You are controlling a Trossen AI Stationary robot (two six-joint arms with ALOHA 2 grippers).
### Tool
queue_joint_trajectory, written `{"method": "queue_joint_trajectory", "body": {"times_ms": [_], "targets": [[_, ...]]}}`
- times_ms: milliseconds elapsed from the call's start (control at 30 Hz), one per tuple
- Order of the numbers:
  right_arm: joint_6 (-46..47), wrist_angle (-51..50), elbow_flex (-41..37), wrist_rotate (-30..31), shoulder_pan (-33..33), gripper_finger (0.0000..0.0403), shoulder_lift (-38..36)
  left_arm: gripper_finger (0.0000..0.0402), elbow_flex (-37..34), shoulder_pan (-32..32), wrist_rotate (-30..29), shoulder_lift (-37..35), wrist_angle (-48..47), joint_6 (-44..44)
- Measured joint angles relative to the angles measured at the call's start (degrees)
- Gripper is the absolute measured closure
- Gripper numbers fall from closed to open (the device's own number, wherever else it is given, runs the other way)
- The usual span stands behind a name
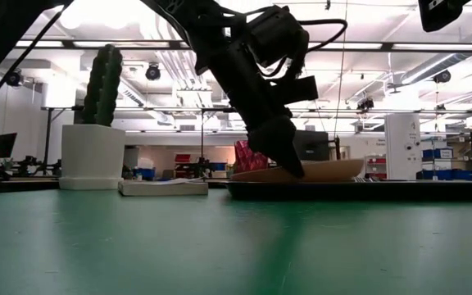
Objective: Pick and place plate/cup/fork/spoon on tray
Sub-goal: Put the orange plate on the black serving tray to the bottom of the red glass
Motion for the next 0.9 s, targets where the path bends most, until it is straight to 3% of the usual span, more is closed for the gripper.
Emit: {"method": "queue_joint_trajectory", "body": {"times_ms": [533,900], "targets": [[0.43,0.0,0.0,0.0,0.0,0.0394,0.0,0.0397,0.0,0.0,1.21,0.0,0.0,-0.13],[0.5,-0.15,0.0,0.0,-0.01,0.0394,0.0,0.032,0.0,-0.06,1.36,-0.63,-0.2,-0.02]]}}
